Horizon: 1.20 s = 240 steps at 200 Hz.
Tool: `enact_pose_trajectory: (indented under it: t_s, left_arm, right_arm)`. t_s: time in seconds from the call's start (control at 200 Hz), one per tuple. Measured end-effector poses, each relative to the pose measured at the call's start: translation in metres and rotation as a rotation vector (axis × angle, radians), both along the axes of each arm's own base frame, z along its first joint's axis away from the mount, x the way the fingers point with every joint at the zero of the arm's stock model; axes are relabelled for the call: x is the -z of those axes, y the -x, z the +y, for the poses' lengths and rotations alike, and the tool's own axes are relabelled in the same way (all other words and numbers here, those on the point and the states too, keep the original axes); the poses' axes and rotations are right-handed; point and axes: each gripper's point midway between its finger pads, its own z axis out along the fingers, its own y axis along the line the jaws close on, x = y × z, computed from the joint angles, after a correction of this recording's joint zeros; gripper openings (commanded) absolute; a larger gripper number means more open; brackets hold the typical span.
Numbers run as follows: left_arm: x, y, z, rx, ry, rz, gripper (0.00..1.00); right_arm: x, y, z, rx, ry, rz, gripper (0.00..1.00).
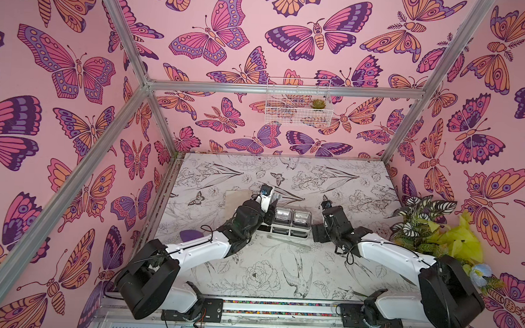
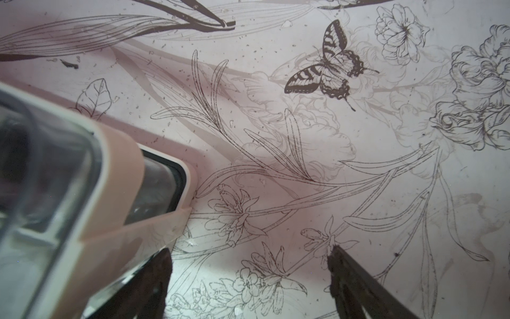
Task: Place the toothbrush into the toothbrush holder
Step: Place the toothbrush in the toothbrush holder.
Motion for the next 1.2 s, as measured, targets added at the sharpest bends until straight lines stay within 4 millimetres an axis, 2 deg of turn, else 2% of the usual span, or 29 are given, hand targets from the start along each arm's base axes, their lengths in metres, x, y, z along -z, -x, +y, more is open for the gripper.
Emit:
enact_pose_trajectory:
  t_s: [0.225,0.486,0.631,0.721,0.816,0.981,1.071,1.202]
  left_arm:
    - [-0.014,0.005,0.006,-0.014,-0.005,0.018,0.43]
    - [-0.063,0.022,0.019,-0.019,0.047,0.002,0.44]
    - [-0.069,0.032,0.029,-0.024,0.054,0.021,0.44]
    - [-0.071,0.038,0.036,-0.038,0.063,0.028,0.44]
    - [-0.063,0.044,0.048,-0.078,0.079,0.044,0.43]
    - [-0.019,0.059,0.070,-0.131,0.029,0.108,0.43]
    - [-0.001,0.069,0.083,-0.150,0.011,0.116,0.43]
    - [0.014,0.078,0.099,-0.183,0.013,0.099,0.44]
  right_arm:
    - [0.000,0.000,0.000,0.000,0.000,0.000,0.90]
    - [0.002,0.000,0.000,-0.001,0.003,0.006,0.90]
    - [0.001,0.000,0.001,-0.003,0.001,0.004,0.87]
    - [-0.007,-0.001,0.002,-0.011,-0.018,-0.027,0.88]
    - [-0.018,0.002,0.003,-0.034,-0.056,-0.087,0.88]
    - [-0.031,0.016,0.008,-0.092,-0.130,-0.135,0.88]
    - [-0.042,0.025,0.017,-0.152,-0.196,-0.163,0.87]
    - [-0.055,0.037,0.032,-0.232,-0.272,-0.169,0.87]
